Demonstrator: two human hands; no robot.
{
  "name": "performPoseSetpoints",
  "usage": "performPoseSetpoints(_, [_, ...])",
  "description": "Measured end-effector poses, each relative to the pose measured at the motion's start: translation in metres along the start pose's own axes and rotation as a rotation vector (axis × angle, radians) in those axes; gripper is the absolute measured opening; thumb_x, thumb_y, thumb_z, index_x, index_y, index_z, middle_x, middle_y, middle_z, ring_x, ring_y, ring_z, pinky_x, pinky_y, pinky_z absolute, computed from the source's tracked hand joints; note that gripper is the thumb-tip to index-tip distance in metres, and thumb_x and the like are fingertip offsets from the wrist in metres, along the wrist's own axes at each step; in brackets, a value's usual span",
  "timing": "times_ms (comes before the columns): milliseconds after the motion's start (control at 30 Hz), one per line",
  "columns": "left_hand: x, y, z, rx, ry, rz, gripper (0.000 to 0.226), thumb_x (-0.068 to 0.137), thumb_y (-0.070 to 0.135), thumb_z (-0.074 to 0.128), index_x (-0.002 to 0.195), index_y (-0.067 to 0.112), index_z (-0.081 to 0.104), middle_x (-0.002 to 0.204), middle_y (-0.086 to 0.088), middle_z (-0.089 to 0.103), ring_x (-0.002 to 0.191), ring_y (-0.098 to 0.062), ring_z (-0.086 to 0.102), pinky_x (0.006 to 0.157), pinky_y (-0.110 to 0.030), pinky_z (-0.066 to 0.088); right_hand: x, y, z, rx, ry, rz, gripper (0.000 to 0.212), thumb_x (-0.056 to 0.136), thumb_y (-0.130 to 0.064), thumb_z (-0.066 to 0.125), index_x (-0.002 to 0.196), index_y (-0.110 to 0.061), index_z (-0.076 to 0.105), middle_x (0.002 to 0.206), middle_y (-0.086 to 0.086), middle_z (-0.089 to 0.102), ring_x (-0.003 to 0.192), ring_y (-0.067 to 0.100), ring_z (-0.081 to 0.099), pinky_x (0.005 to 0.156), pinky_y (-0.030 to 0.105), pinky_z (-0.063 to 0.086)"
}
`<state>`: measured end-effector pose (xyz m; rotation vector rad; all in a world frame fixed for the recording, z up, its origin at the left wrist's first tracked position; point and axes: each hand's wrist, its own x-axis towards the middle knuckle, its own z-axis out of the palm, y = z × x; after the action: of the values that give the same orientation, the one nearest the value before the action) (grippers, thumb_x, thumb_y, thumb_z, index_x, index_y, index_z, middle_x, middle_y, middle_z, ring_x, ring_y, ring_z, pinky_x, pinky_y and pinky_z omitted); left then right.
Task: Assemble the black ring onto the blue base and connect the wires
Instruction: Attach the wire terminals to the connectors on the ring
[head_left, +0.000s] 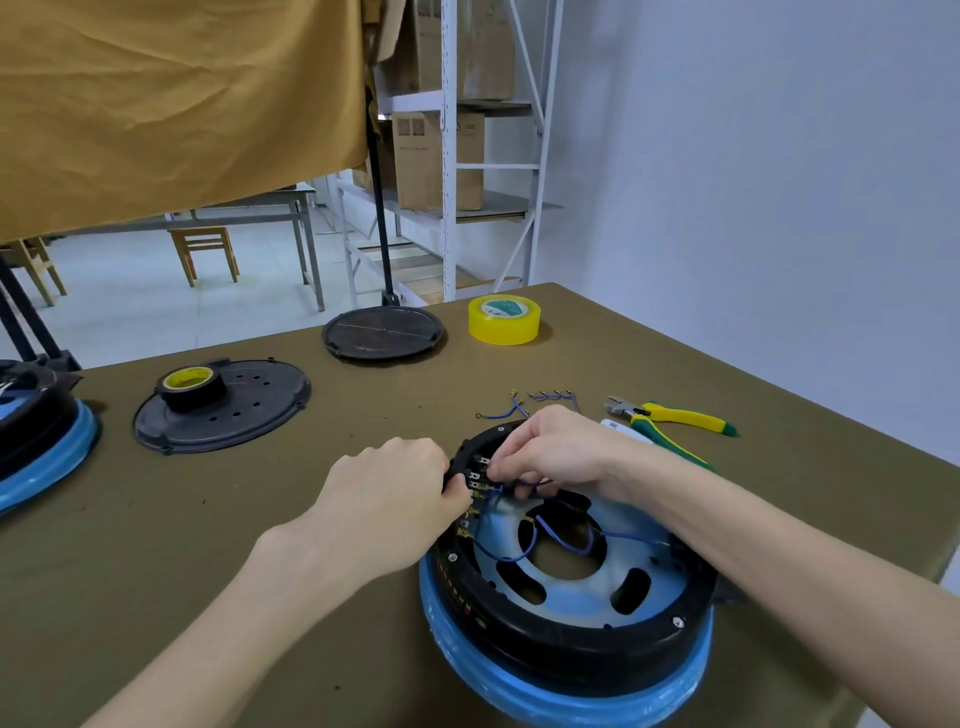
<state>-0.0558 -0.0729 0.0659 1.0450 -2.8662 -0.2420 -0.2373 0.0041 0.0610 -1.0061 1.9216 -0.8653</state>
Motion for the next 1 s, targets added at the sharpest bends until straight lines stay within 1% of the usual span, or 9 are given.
performPoseSetpoints(167, [0.000,0.001,0.001,0.013,0.023,0.005,0.043,0.105,0.042,0.040,0.071,0.017,0.037,0.062,0.002,0.045,0.054,-0.022,0.040,0.055,-0.031,0.033,-0.003,-0.004,-0.012,0.026,-0.081,0.044,0.008,0.090,0.001,0.073,0.087,-0.005,0.078,0.070,0.007,0.072,0.057,0.012,0.063,0.057,0.019,0.050])
performPoseSetpoints(333, [0.001,0.002,0.006,0.008,0.071,-0.054,0.040,0.105,0.037,0.040,0.071,0.016,0.042,0.066,0.002,0.052,0.056,-0.020,0.047,0.054,-0.030,0.037,-0.021,0.008,-0.028,0.125,0.009,-0.009,0.008,0.090,-0.002,0.075,0.095,0.001,0.079,0.077,0.013,0.071,0.062,0.015,0.064,0.058,0.021,0.051])
performPoseSetpoints(400, [0.001,0.004,0.006,0.015,0.118,-0.022,0.031,0.105,0.036,0.042,0.088,0.018,0.059,0.094,0.001,0.065,0.077,-0.019,0.061,0.067,-0.030,0.045,-0.029,0.012,-0.030,0.244,0.054,-0.097,0.012,0.091,-0.008,0.077,0.099,0.000,0.078,0.080,0.011,0.072,0.065,0.015,0.066,0.059,0.021,0.051])
performPoseSetpoints(433, [0.001,0.005,0.007,0.021,0.163,0.010,0.026,0.105,0.037,0.044,0.109,0.021,0.065,0.116,0.003,0.065,0.098,-0.019,0.063,0.081,-0.032,0.048,-0.032,0.013,-0.029,0.333,0.072,-0.139,0.012,0.091,-0.010,0.077,0.099,-0.002,0.077,0.082,0.010,0.073,0.067,0.015,0.068,0.060,0.021,0.052])
performPoseSetpoints(500, [0.002,0.008,0.009,-0.103,0.261,0.067,0.037,0.103,0.040,0.050,0.138,0.029,0.056,0.139,0.013,0.057,0.124,-0.014,0.055,0.104,-0.033,0.043,-0.036,0.012,-0.024,0.546,0.077,-0.186,0.006,0.092,-0.011,0.076,0.097,-0.007,0.076,0.086,0.010,0.075,0.072,0.017,0.072,0.061,0.021,0.055])
performPoseSetpoints(600, [0.004,0.018,0.008,-0.685,0.312,0.110,0.018,0.096,0.041,0.063,0.113,0.038,0.069,0.108,0.030,0.071,0.106,0.006,0.064,0.088,-0.009,0.047,-0.036,0.011,-0.013,0.732,0.067,-0.207,0.005,0.092,-0.012,0.074,0.097,-0.012,0.074,0.094,0.012,0.077,0.082,0.021,0.075,0.066,0.025,0.058])
performPoseSetpoints(700, [0.007,0.026,0.014,-1.054,0.380,0.115,0.004,0.093,0.030,0.074,0.092,0.032,0.077,0.088,0.019,0.077,0.085,0.001,0.072,0.072,-0.006,0.049,-0.035,0.011,-0.005,0.787,0.029,-0.239,0.004,0.093,-0.013,0.073,0.097,-0.012,0.073,0.101,0.014,0.076,0.091,0.024,0.074,0.073,0.029,0.058])
performPoseSetpoints(900, [0.008,0.031,0.018,-1.218,0.407,0.134,0.017,0.095,0.027,0.073,0.085,0.037,0.081,0.083,0.009,0.079,0.078,-0.003,0.074,0.063,-0.011,0.052,-0.043,0.016,-0.009,0.659,-0.011,-0.321,0.014,0.089,-0.014,0.079,0.100,-0.009,0.071,0.101,0.016,0.076,0.092,0.026,0.074,0.071,0.032,0.060])
performPoseSetpoints(1000, [0.010,0.034,0.017,-1.166,0.340,0.176,0.017,0.096,0.027,0.072,0.086,0.035,0.083,0.073,0.009,0.076,0.066,0.000,0.068,0.061,-0.010,0.049,-0.039,0.021,-0.035,0.417,0.255,-0.476,0.009,0.088,-0.011,0.079,0.095,-0.009,0.073,0.089,0.010,0.077,0.078,0.021,0.074,0.067,0.033,0.061])
